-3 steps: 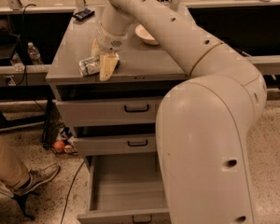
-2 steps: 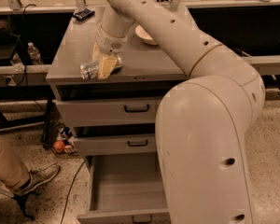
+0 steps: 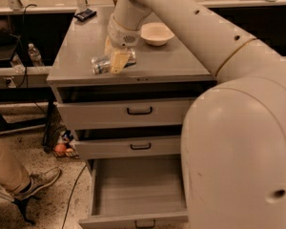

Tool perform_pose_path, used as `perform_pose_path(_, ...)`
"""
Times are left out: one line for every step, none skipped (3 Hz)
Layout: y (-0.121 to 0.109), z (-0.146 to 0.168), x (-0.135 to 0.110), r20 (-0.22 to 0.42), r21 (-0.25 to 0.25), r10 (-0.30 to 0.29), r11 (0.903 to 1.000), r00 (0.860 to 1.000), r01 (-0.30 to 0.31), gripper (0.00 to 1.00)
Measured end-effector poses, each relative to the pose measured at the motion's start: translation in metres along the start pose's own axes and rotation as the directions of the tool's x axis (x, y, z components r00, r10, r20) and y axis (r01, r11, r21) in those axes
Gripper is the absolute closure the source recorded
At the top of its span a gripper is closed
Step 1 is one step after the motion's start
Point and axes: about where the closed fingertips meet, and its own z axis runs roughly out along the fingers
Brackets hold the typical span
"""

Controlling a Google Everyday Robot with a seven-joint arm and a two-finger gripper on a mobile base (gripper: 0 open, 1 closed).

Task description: Place redbull can into bottom drawer

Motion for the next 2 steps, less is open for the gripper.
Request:
perform_pose_path(0.0234, -0.0200, 0.0087, -0.039, -0.010, 0.062, 0.9980, 0.997, -0.063, 1.00)
perform_pose_path(0.0234, -0.0199, 0.0087, -0.039, -0.010, 0.062, 0.9980, 0.997, -0.063, 1.00)
